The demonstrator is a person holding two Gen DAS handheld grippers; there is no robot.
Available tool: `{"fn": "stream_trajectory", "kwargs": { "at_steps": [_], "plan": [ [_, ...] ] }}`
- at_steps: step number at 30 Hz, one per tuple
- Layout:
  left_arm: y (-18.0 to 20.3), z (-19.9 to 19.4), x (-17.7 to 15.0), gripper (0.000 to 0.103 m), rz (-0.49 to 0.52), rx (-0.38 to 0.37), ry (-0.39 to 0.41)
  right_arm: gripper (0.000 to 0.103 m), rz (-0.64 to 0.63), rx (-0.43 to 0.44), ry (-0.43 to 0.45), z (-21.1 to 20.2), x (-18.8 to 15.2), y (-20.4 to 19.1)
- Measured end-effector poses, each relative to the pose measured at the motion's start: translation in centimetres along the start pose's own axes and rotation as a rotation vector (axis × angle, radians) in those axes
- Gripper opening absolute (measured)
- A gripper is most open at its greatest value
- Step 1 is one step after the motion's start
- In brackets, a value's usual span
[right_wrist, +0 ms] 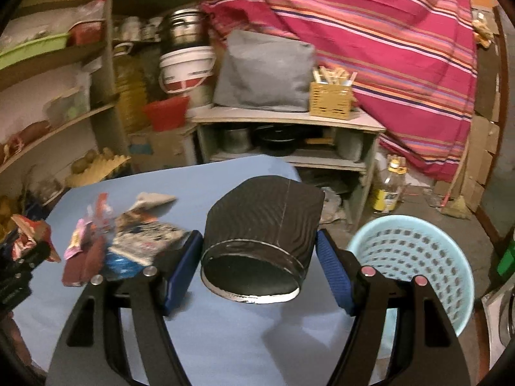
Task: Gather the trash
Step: 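Close the left tool on the red wrapper while the right tool grips the black can, then carry both items over the blue basket and open both tools to drop them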
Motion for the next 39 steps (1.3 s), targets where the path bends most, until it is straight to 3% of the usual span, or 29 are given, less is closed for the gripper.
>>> {"fn": "stream_trajectory", "kwargs": {
  "at_steps": [18,26,39],
  "plan": [
    [17.5,4.1,2.8,0.066,0.08,-0.204,0.013,0.071,0.102,-0.191,-0.04,1.7,-0.3,17.8],
    [25.5,6.8,2.4,0.067,0.126,-0.29,-0.002,0.071,0.118,-0.18,-0.054,2.4,-1.2,21.1],
    [36.1,10.0,-0.1,0.068,0.21,-0.407,-0.068,0.071,0.191,-0.255,-0.112,2.6,-3.6,27.4]
  ]
}}
Point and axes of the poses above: each gripper's, at about its wrist camera, not at the fingertips, and z roughly the way its jaws point, y to its right, x to its top, the point moved 1 cm from there along z, roughly the way its jaws point, and after that the axes turned 6 degrees about y, right-handed, at the moved point
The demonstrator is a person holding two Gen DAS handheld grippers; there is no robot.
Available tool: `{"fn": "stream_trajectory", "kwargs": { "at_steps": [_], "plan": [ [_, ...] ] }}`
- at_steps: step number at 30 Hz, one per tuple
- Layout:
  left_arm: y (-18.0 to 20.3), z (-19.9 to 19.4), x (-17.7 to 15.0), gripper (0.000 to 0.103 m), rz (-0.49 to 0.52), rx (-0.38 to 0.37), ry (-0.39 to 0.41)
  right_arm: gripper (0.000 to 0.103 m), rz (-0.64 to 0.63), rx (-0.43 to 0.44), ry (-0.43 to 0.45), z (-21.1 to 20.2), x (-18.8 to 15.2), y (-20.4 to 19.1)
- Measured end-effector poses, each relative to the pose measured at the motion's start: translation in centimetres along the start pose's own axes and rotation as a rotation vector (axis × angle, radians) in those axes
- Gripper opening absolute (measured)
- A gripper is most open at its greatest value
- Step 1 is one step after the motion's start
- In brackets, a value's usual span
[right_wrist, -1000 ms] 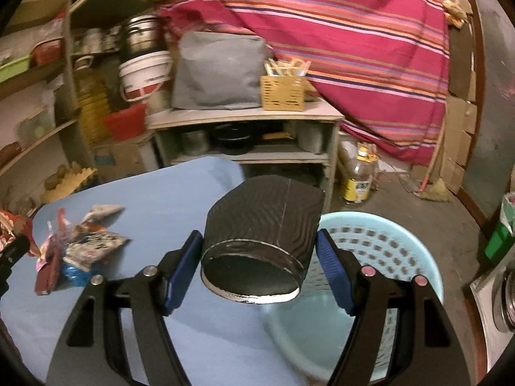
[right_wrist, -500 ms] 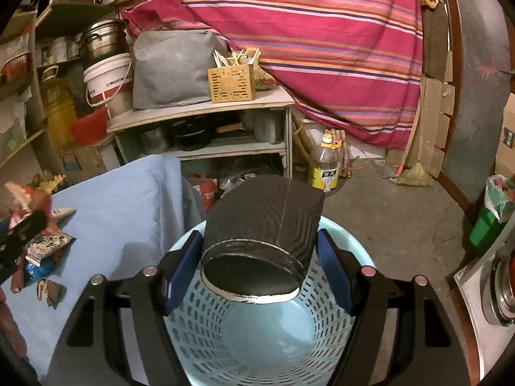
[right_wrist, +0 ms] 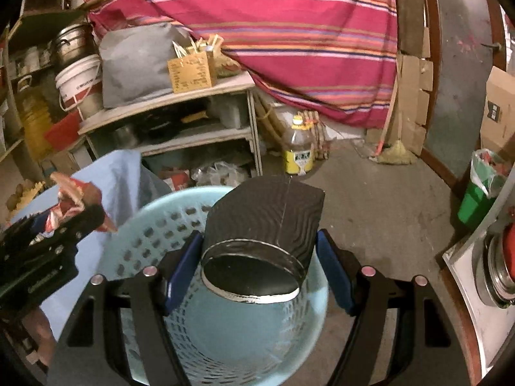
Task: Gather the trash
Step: 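Carry both items over the blue basket and open both tools to drop them, then return both tools to the table over the remaining trash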
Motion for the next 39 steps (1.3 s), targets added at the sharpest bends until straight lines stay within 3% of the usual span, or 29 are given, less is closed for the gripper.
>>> {"fn": "stream_trajectory", "kwargs": {
  "at_steps": [3,5,8,12,18,21,28,39],
  "plan": [
    [0.6,0.8,-0.1,0.073,0.01,-0.001,-0.009,0.071,0.016,-0.009,-0.012,0.5,-0.3,0.8],
    [0.6,1.1,0.0,0.085,0.011,0.008,-0.013,0.071,0.037,0.0,-0.009,0.4,-0.2,1.2],
    [0.4,0.8,0.2,0.092,0.001,0.009,-0.001,0.071,0.043,0.011,-0.003,0.3,-0.1,1.3],
    [-0.9,-0.9,0.4,0.097,-0.006,0.044,0.024,0.071,0.017,0.015,-0.006,0.3,-0.3,0.2],
    [-4.4,-2.9,0.1,0.098,-0.037,0.117,0.046,0.073,0.018,0.028,-0.011,0.7,-0.5,-1.2],
    [-6.3,-3.7,-0.2,0.098,-0.046,0.146,0.045,0.088,0.023,0.005,-0.004,0.6,-0.3,-1.6],
    [-10.7,-7.6,-1.0,0.098,-0.073,0.206,0.068,0.092,0.05,0.012,0.031,-0.8,0.4,-4.1],
    [-22.8,-16.0,-5.9,0.098,-0.146,0.393,0.069,0.096,-0.024,0.156,0.08,-4.8,-1.7,-15.5]
  ]
}}
Point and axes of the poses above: each gripper's, at about its wrist camera, not at the fingertips, and z roughly the way its jaws point, y to its right, x to its top, the point moved 1 cm from there along z, roughly the way its jaws point, and after that the axes turned 6 degrees about y, right-handed, at the moved point
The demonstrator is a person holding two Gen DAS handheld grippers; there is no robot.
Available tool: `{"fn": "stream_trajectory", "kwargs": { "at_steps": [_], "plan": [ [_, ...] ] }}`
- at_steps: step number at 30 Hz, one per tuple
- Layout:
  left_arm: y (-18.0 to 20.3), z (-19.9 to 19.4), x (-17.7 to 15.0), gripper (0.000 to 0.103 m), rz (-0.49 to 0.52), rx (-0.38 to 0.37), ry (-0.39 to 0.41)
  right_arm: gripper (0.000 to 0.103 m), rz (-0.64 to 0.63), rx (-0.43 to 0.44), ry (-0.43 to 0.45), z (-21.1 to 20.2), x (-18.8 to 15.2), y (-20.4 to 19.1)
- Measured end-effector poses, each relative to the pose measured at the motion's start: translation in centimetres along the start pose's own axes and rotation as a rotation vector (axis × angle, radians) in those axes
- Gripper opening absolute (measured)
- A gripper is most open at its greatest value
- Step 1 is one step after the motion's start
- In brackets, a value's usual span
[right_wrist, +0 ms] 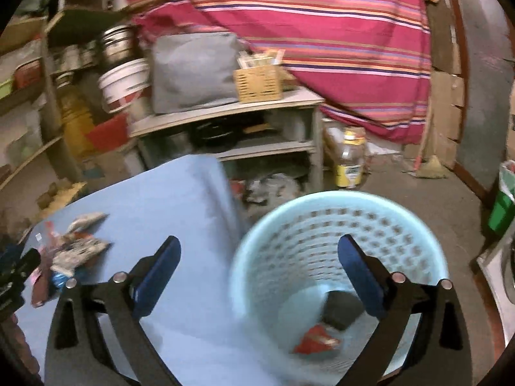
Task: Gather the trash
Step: 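Return both tools to the table over the remaining trash, then grasp the brown scouring pad with the left tool while the right tool grasps the crumpled paper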
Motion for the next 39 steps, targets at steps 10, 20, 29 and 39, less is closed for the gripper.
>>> {"fn": "stream_trajectory", "kwargs": {
  "at_steps": [10,20,29,39],
  "plan": [
    [-11.9,-0.4,-3.9,0.098,-0.06,0.177,-0.05,0.096,-0.192,0.128,-0.08,0.2,-5.0,-12.0],
    [-16.8,0.5,-6.3,0.098,-0.095,0.231,-0.112,0.096,-0.284,0.174,-0.161,1.5,-8.1,-18.5],
    [-17.8,1.2,-7.1,0.098,-0.117,0.23,-0.147,0.096,-0.334,0.167,-0.218,2.6,-9.2,-21.0],
    [-18.8,3.4,-7.8,0.098,-0.17,0.177,-0.221,0.096,-0.385,0.198,-0.244,2.6,-10.3,-22.8]
  ]
}}
Point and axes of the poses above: each gripper's, at about its wrist camera, not at the fingertips, and z roughly the way its jaws point, y to its right, x to its top, the point moved 1 cm from there along z, roughly the way its jaws point, and after that the axes turned 6 degrees about y, right-handed, at the moved point
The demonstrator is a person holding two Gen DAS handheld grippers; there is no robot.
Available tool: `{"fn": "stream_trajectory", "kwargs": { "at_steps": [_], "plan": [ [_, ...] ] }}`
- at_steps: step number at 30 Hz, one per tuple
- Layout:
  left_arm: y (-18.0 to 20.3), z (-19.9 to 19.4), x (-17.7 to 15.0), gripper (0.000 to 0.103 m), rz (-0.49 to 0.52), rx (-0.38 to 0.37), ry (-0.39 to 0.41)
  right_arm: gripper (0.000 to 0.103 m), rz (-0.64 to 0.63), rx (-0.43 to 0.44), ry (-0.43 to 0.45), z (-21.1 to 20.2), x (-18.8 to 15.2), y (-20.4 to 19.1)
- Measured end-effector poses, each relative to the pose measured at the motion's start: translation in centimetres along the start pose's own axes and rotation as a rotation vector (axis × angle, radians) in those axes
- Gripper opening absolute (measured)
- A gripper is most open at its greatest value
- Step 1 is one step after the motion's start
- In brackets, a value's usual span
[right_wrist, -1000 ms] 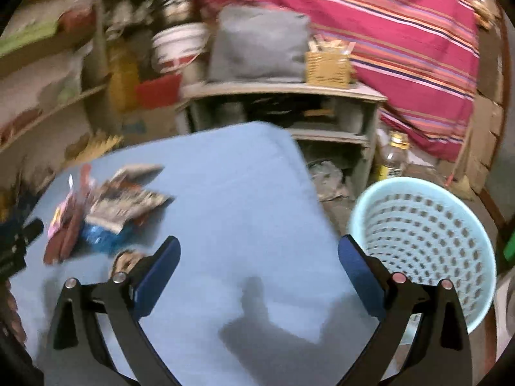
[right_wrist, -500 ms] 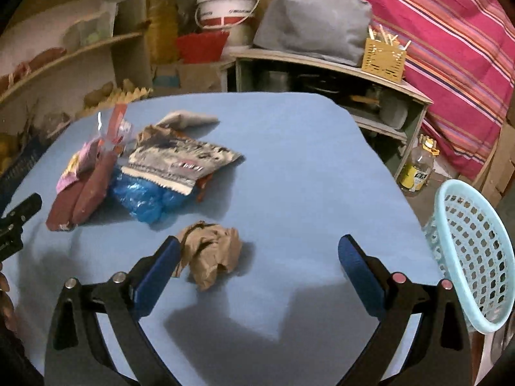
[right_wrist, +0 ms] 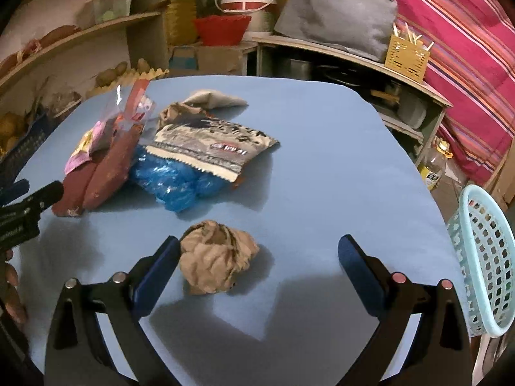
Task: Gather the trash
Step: 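Grasp the brown scouring pad with the left tool while the right tool grasps the crumpled paper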
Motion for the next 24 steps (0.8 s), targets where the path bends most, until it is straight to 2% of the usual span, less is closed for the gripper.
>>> {"fn": "stream_trajectory", "kwargs": {
  "at_steps": [6,14,21,24],
  "plan": [
    [1.0,1.2,-0.2,0.098,0.048,-0.016,-0.053,0.095,-0.011,0.0,-0.008,0.2,-0.2,-0.3],
    [0.9,2.9,-0.5,0.098,0.025,-0.047,-0.144,0.071,-0.01,0.074,-0.015,0.3,-0.1,-0.9],
    [0.9,3.4,-0.3,0.097,0.011,-0.071,-0.154,0.045,-0.027,0.13,-0.04,0.9,-0.2,-2.2],
    [1.1,3.2,-0.3,0.089,0.021,-0.088,-0.146,0.037,-0.031,0.138,-0.038,1.0,-0.2,-2.5]
  ]
}}
Point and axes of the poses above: each gripper's, at about its wrist camera, not at the fingertips, and z roughly the way its jaws point, y to its right, x to its top, the point moved 1 cm from there along z, roughly the way its jaws point, and after that the axes turned 6 degrees about y, right-handed, at the moved point
